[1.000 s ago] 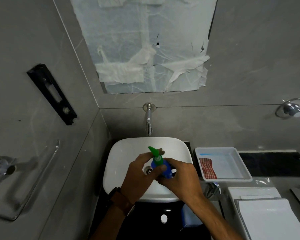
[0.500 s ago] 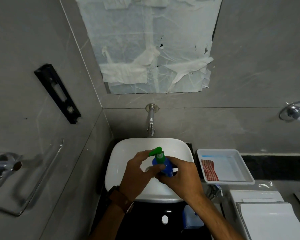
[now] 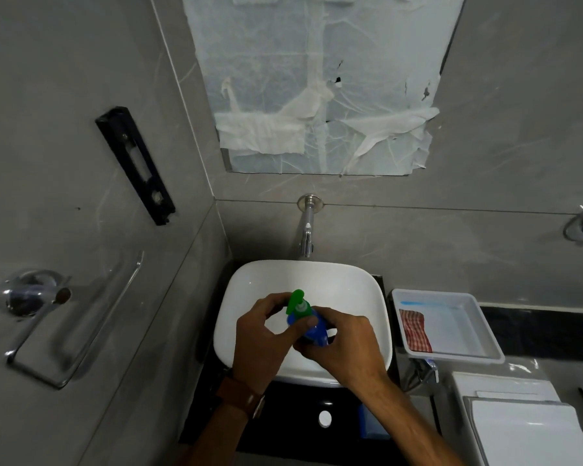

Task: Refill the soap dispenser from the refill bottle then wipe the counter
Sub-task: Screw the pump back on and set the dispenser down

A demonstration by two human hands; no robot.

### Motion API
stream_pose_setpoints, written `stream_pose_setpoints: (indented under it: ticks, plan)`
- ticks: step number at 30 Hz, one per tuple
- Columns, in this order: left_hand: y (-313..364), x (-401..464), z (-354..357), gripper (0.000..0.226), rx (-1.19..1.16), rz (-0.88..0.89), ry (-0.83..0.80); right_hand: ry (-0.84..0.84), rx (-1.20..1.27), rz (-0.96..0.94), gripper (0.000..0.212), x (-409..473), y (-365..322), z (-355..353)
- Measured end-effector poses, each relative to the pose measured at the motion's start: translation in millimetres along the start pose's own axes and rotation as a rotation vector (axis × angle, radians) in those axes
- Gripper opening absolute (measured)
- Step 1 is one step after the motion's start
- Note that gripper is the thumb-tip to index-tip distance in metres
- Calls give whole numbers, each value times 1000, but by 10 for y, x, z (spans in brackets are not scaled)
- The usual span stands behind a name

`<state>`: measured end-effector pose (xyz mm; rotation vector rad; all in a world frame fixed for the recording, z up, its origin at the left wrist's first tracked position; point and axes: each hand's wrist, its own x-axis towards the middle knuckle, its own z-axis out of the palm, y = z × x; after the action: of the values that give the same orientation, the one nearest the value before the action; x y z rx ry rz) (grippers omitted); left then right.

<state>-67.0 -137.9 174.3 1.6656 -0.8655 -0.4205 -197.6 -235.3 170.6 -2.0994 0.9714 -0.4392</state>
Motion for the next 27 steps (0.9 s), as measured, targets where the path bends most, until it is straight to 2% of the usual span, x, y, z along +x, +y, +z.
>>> stream_pose_setpoints:
  ticks: [5,7,10,12,16,21,27]
  plan:
    - [-146,-190,-202,53,-38,-33,53,-88,-12,-24,59,-5,-45,253]
    - [-263,-307,-328,61,-45,-45,59,-112,-19,-46,60,-15,-43,401]
    - [-556,-565,-547,70,-58,-173,104,-184,21,-23,59,-35,-26,686]
    - [-806,-771,-654,66,-74,-307,132,-257,42,-14,58,-51,-10,927]
    - [-1359,-1153,-782,45,-81,-525,226,-374,-3,-25,50,-105,35,1540]
    - [-2003,-1422,-818,26,-28,-679,289,-467,-65,16,57,-91,121,2306]
    - [-2537,-1441,-815,34,-85,-801,339,-456,9,76,51,68,233,2900]
